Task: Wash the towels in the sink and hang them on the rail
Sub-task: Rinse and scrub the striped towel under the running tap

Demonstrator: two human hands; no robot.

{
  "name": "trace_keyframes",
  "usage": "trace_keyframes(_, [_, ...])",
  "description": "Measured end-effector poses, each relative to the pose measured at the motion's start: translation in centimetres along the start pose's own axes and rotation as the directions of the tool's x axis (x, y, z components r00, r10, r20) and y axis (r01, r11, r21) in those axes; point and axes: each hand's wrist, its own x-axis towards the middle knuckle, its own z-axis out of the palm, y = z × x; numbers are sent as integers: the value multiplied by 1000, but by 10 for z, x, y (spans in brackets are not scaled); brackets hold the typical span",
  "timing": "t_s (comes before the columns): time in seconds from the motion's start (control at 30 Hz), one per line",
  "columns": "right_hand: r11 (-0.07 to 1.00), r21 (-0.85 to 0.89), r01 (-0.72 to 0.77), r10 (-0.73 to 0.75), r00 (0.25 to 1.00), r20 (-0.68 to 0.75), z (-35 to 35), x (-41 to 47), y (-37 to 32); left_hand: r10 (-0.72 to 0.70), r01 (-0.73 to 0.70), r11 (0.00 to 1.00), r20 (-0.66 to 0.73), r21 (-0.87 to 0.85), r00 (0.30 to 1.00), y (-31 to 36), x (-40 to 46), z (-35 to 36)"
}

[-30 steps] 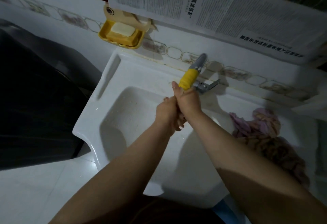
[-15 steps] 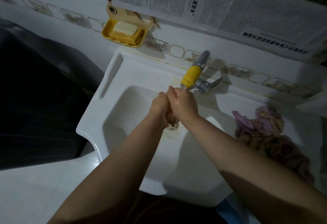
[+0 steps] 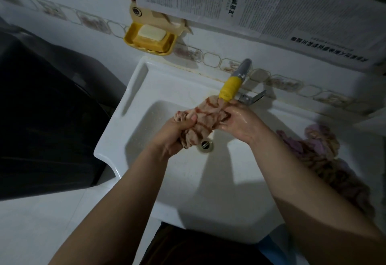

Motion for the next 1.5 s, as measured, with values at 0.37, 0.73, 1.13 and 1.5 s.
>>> trace_keyframes(0.37, [999,-52,15,-15,1000,-9,19,-16,-1,-12,-8,997,-267,-75,964,9,2,11])
trace_keyframes(0.73, [630,-770,106,-544,767,-340,43,-3,14,-114,102,993,-305,-56,946,-9,18,78])
trace_keyframes(1.13, [757,-654,-7,-240,927,-288,16,3,9,-117,117,993,-180,-7,977,0,23,64])
trace_keyframes(1.5, [917,-390,-90,1,975,-221,1,-9,20,-177,160,956,50,247,983,22,23,-12])
